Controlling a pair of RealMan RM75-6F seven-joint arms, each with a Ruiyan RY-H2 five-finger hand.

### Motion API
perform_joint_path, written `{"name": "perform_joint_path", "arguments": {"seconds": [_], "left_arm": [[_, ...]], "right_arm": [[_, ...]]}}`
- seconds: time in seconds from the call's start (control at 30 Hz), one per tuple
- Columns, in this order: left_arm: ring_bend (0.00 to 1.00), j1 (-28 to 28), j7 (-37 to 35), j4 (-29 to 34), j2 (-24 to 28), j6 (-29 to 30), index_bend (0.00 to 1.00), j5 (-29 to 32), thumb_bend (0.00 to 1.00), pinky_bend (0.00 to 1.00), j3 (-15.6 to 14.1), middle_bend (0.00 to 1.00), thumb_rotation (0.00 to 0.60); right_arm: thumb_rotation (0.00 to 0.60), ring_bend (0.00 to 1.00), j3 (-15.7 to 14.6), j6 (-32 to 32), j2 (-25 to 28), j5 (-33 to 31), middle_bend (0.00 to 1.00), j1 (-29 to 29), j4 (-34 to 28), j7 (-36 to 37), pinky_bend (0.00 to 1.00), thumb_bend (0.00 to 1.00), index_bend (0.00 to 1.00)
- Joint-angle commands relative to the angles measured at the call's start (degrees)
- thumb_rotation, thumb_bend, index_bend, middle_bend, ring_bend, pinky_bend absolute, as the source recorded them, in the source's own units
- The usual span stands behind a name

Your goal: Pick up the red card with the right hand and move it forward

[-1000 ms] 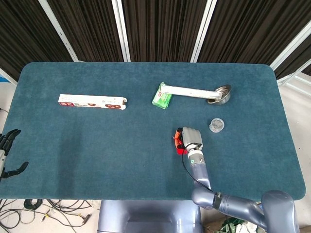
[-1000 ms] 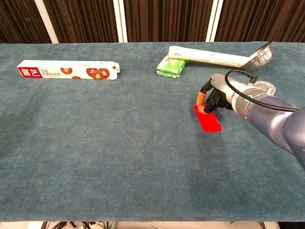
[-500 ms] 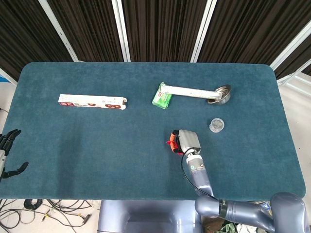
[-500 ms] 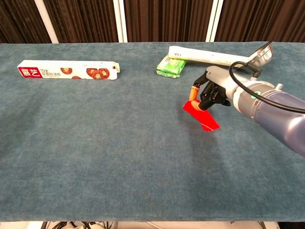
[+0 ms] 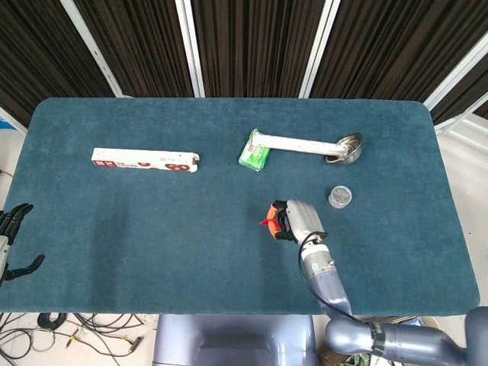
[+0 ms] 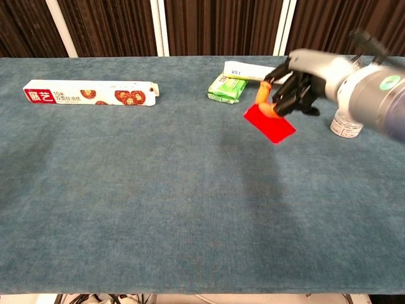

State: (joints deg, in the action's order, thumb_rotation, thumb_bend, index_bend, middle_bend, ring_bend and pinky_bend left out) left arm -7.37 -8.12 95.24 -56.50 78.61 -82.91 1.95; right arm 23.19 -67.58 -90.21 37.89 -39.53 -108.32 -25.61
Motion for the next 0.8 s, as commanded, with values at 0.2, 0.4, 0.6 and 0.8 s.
{"name": "perform_joint_path", "arguments": {"seconds": [0.2, 0.4, 0.6, 0.8], "left_arm": [[0.09, 0.0, -0.3, 0.0, 0.0, 0.1, 0.08, 0.0, 0.27, 0.06, 0.0, 0.06, 0.600], [0.09, 0.0, -0.5, 0.0, 0.1, -0.1, 0.08, 0.0, 0.27, 0.06, 0.0, 0.06, 0.600], [0.09, -0.1, -0.3, 0.0, 0.1, -0.2, 0.08, 0.1, 0.27, 0.06, 0.0, 0.06, 0.600], [0.09, -0.1, -0.3, 0.0, 0.0, -0.3, 0.08, 0.2, 0.27, 0.07, 0.1, 0.06, 0.600]], "right_arm": [[0.600, 0.93, 11.4, 4.8, 12.7, -12.1, 0.85, -0.9, -10.8, 6.1, 0.89, 0.39, 0.63], [0.600, 0.93, 17.5, 10.1, 19.7, -17.3, 0.85, -0.6, -14.3, 13.5, 0.89, 0.39, 0.63], [0.600, 0.93, 20.6, 12.1, 24.5, -19.1, 0.85, -1.0, -17.0, 18.0, 0.89, 0.39, 0.63], [0.600, 0.93, 21.6, 13.9, 28.5, -21.0, 0.85, -2.0, -19.6, 22.3, 0.89, 0.38, 0.63]]}}
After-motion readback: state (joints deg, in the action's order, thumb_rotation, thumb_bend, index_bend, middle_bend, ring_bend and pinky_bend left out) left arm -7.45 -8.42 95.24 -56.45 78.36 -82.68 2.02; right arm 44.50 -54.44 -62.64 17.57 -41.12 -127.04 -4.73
